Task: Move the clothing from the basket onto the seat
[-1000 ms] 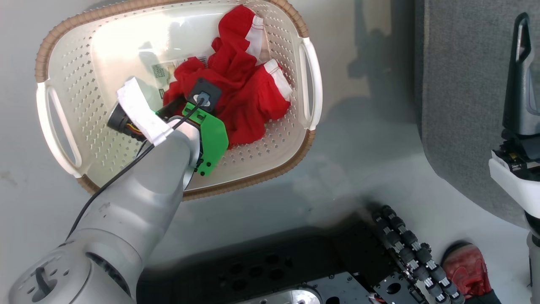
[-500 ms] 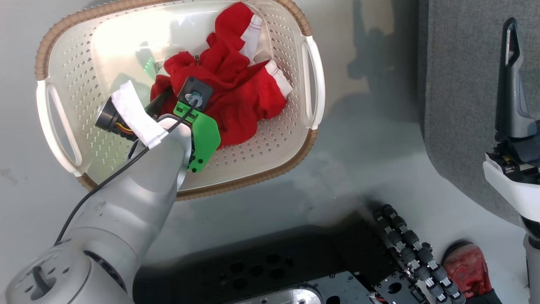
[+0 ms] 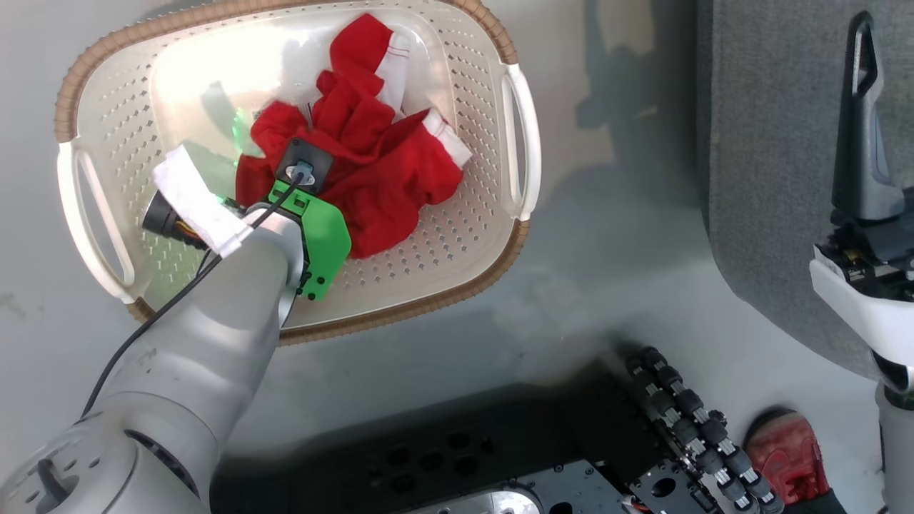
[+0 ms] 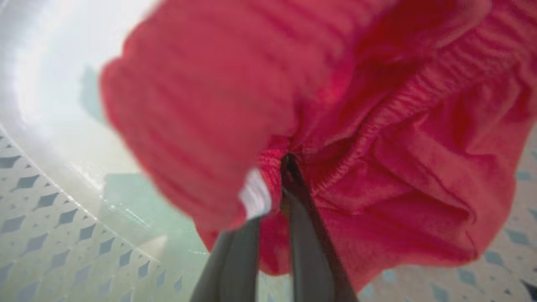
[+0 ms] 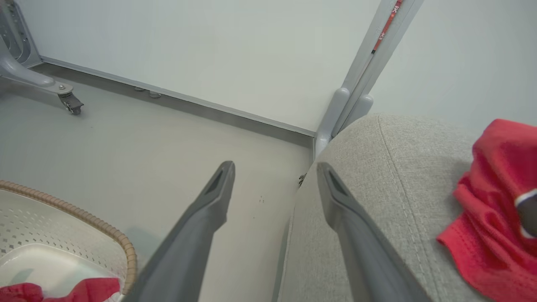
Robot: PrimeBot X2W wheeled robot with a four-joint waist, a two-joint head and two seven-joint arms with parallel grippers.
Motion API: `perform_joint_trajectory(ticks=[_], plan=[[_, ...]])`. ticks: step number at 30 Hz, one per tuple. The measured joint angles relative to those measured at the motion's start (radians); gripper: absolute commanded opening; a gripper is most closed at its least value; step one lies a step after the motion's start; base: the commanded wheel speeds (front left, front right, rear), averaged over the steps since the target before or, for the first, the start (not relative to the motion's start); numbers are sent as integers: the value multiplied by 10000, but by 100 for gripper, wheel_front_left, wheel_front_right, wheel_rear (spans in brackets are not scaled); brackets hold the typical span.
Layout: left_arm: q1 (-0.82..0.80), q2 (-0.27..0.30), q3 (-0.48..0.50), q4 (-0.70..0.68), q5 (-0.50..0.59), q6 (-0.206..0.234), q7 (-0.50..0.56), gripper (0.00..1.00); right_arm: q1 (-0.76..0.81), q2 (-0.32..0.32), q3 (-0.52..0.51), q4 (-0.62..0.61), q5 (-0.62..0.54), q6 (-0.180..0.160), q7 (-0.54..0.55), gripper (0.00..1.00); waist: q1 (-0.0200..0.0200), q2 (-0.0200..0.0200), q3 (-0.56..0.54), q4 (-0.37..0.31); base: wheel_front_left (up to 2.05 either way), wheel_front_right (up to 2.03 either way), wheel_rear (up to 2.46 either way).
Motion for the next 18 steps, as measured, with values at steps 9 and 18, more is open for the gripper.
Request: perform_joint_trajectory(ticks=[9, 18], plan=[[-97, 130, 602, 6, -573, -299, -1824, 0, -960, 435, 407, 238, 242, 0, 2, 100, 0, 0, -511, -126, 0, 0, 0], [686, -86, 867, -552, -721, -487, -2485, 0, -697, 673, 719, 945, 286, 0, 0, 100, 0, 0, -1900, 34, 0, 0, 0]])
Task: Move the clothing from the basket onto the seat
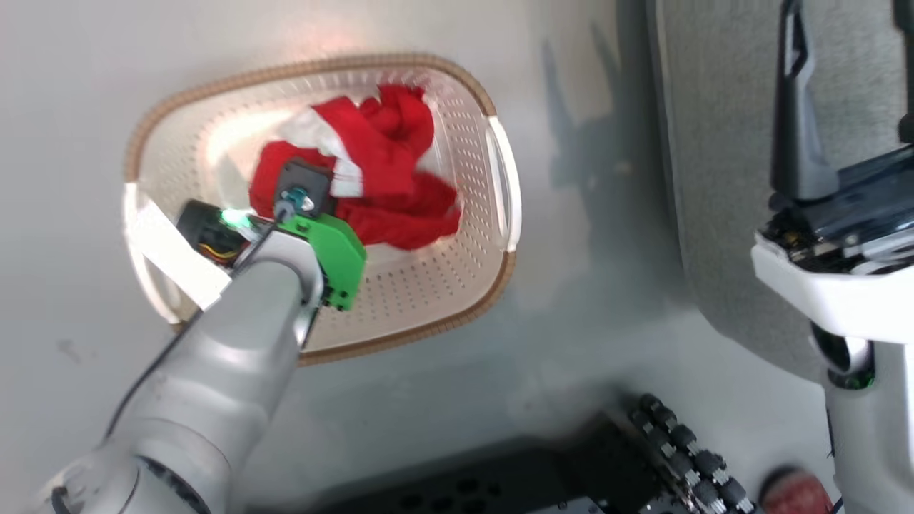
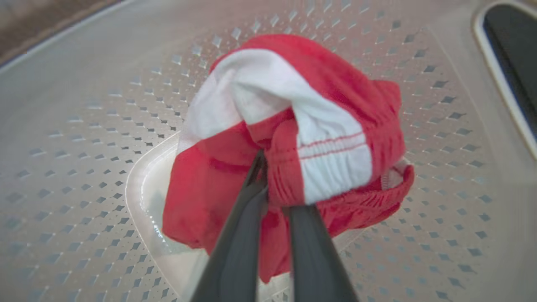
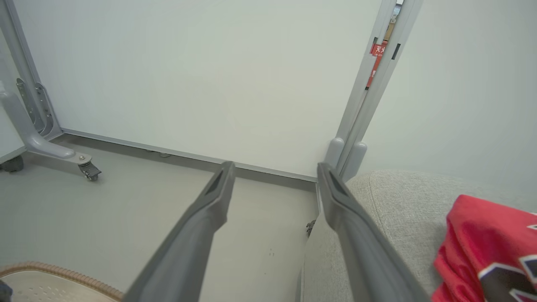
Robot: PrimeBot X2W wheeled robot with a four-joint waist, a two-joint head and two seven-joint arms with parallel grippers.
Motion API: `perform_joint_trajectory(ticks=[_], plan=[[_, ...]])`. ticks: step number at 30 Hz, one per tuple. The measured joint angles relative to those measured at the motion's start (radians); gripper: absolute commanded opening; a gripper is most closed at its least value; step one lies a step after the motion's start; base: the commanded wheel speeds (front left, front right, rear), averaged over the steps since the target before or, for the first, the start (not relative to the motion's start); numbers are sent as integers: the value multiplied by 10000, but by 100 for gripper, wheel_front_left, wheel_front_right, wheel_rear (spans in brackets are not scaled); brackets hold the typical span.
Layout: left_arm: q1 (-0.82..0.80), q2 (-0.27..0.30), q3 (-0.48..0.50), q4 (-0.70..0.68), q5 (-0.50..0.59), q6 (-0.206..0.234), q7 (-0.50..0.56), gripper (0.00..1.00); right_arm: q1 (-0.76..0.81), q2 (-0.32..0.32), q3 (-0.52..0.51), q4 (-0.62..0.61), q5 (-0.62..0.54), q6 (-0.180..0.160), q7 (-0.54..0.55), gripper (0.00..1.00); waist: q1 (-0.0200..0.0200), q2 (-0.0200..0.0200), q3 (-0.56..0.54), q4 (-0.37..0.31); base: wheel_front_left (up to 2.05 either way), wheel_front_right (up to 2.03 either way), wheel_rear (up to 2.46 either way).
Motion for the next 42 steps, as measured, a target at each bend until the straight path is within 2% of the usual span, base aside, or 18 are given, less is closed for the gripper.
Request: perform_joint_trajectory(ticks=[4, 9, 12, 18, 24, 34, 42], plan=[[624, 88, 593, -1492, 228, 263, -33, 0, 398, 17, 136, 355, 19, 0, 2, 100, 0, 0, -841, 167, 0, 0, 0], [2185, 441, 1695, -3465, 794, 525, -40, 0, 1030, 38, 209, 736, 65, 0, 2, 100, 0, 0, -2070, 354, 0, 0, 0], [2964, 437, 2291, -4512, 1202, 614, -40, 0, 1405, -8, 199, 911, 127, 0, 2, 100, 0, 0, -2819, 452, 0, 0, 0], [4441, 374, 3277, -6159, 1996, 610, -42, 0, 2180, -36, 328, 1277, 268, 0, 2, 100, -1, 0, -4323, 638, 0, 0, 0], [5485, 295, 4065, -7586, 2395, 389, -40, 0, 2749, 12, 754, 1676, 424, 0, 2, 100, -1, 0, -5798, 772, 0, 0, 0], [6445, 276, 4650, -9304, 2688, 305, -42, 0, 3901, 35, 1498, 2313, 612, -2, 0, 100, -1, 0, -7793, 876, 0, 0, 0], [6546, 556, 4713, -10387, 2734, 518, 144, 0, 4237, 12, 2033, 2362, 568, -2, 0, 100, -1, 0, -8407, 788, 0, 0, 0]])
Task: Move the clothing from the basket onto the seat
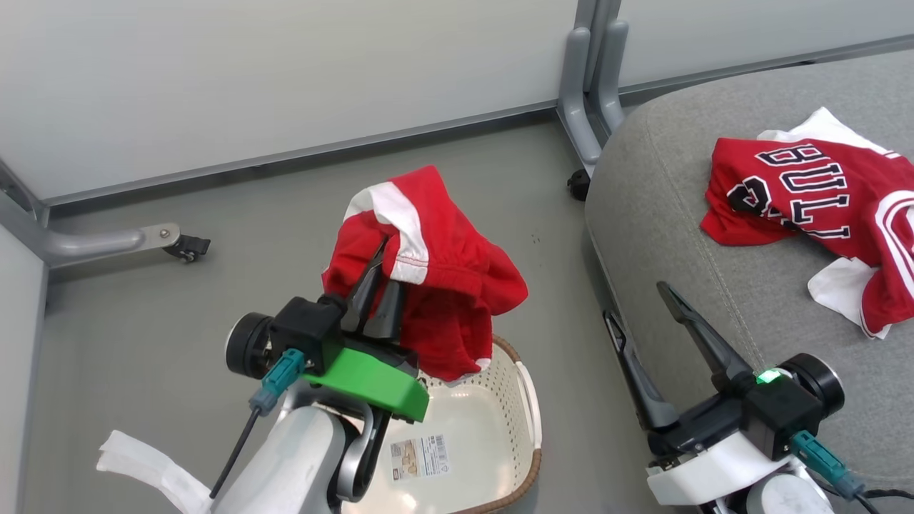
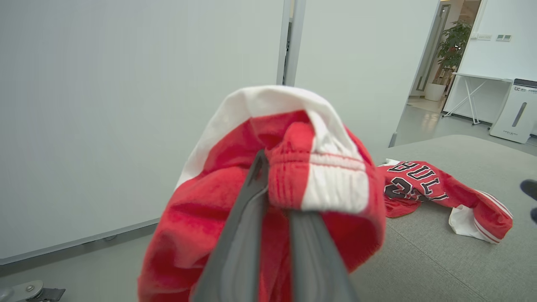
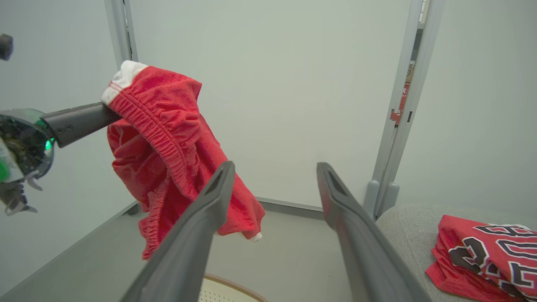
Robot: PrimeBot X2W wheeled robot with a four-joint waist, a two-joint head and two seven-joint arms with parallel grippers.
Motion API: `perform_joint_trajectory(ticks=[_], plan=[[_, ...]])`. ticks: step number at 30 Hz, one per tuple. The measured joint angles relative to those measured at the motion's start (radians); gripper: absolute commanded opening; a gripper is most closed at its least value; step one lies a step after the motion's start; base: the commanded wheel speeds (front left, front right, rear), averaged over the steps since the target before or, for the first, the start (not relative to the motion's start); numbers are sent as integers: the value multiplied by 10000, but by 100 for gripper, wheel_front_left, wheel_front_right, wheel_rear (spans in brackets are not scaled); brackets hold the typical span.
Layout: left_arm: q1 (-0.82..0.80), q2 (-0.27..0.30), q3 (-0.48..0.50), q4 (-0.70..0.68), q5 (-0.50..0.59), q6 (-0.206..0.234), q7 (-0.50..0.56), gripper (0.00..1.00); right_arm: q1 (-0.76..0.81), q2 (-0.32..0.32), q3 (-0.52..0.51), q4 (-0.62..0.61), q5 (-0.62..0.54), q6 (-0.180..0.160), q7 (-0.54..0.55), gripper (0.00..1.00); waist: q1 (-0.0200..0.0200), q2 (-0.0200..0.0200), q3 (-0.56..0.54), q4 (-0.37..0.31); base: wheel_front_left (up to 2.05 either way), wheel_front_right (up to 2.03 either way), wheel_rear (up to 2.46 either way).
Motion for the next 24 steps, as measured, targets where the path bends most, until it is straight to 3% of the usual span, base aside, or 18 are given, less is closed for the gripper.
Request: perform_joint_trajectory(ticks=[16, 24], plan=[[-82, -253, -1076, -1292, 96, -213, 817, 0, -1180, -117, 1358, 844, -391, 2, 2, 100, 1, 0, 265, 128, 0, 0, 0], [-192, -410, -1722, -1712, 117, -443, 1244, 0, -1749, -44, 1348, 1475, -780, 2, 0, 100, 0, 0, 361, 281, 0, 0, 0]])
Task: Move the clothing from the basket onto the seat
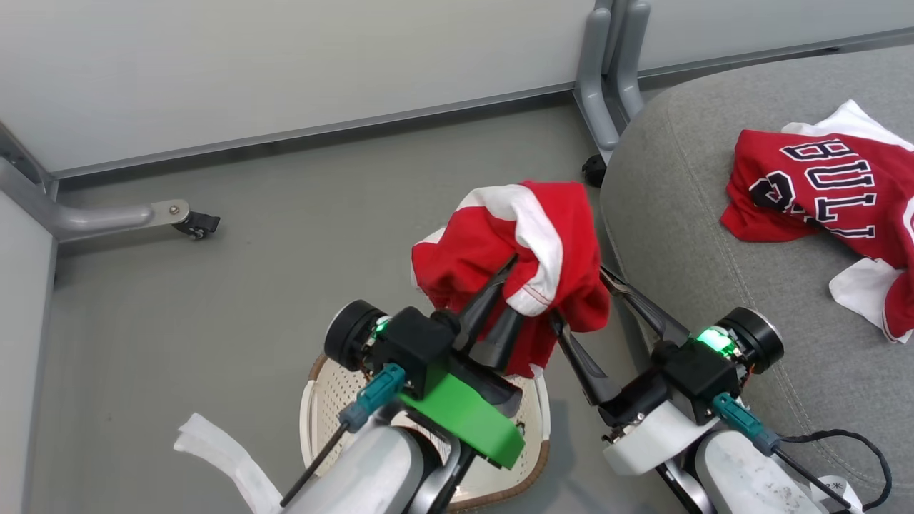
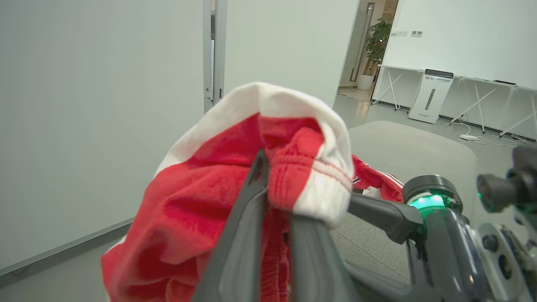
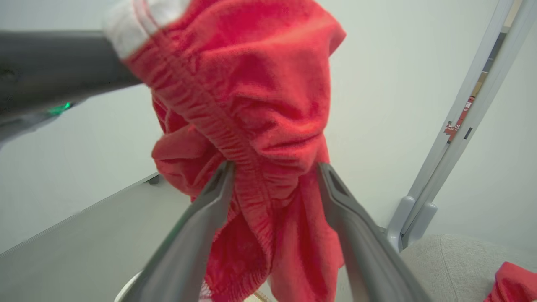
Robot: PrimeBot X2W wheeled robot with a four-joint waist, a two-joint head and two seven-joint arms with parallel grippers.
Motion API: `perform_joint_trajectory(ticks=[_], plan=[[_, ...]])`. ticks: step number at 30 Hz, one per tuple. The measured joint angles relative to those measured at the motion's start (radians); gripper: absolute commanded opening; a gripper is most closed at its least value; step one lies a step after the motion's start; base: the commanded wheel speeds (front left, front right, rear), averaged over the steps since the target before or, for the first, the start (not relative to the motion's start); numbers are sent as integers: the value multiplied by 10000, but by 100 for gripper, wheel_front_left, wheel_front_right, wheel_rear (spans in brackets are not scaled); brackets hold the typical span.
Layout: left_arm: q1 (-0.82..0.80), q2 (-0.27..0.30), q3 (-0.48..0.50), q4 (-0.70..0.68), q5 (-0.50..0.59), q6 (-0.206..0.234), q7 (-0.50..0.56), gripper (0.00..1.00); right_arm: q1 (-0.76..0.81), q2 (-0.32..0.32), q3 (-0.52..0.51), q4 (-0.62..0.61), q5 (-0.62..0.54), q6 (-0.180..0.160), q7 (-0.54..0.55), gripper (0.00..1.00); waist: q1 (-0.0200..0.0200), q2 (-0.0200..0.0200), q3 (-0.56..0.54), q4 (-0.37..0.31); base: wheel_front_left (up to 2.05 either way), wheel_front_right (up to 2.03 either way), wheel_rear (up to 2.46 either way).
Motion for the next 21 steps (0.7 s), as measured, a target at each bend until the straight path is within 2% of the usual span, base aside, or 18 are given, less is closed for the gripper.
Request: perform_joint_trajectory(ticks=[7, 12, 14, 21], plan=[[-4, -35, -546, -261, -36, -234, 399, 0, -154, -125, -40, 627, -176, 0, 0, 100, 0, 0, 56, 98, 0, 0, 0], [-3, -33, -784, -332, -75, -332, 616, 0, -224, -288, 303, 861, -100, -2, 0, 100, 0, 0, 65, 140, 0, 0, 0], [-3, -25, -825, -326, -77, -347, 637, 0, -232, -351, 476, 976, 105, 0, 0, 0, 0, 0, 54, 154, 0, 0, 0], [37, 84, -826, -119, -194, -347, 650, 0, -223, -439, 606, 1078, 986, -2, 2, 0, 0, 0, 15, 148, 0, 0, 0]])
